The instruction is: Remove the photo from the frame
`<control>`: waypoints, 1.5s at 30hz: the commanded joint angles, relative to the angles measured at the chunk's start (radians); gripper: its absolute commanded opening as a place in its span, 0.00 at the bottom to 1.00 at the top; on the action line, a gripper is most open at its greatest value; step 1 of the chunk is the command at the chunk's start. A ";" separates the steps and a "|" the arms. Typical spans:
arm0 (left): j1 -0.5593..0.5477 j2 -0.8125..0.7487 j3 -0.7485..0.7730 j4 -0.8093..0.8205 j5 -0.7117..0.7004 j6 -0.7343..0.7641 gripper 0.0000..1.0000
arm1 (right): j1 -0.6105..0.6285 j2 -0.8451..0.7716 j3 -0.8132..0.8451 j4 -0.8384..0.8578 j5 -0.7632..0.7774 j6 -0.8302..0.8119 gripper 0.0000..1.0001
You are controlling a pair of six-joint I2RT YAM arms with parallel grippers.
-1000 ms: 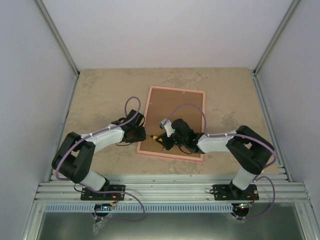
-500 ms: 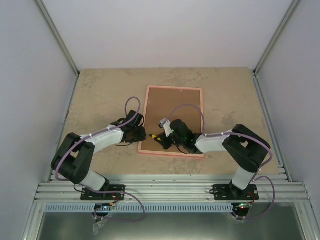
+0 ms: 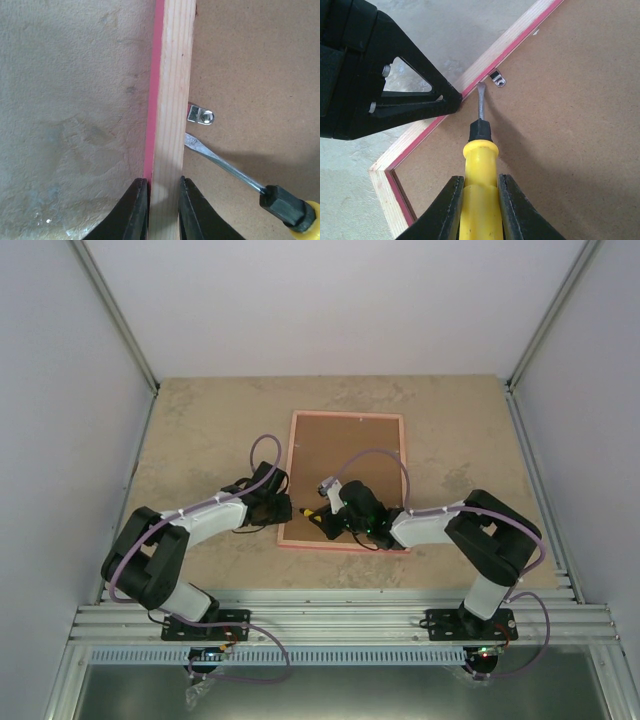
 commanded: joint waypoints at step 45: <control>-0.014 -0.040 -0.024 -0.051 -0.005 -0.055 0.19 | -0.021 -0.107 -0.011 -0.149 0.006 -0.029 0.01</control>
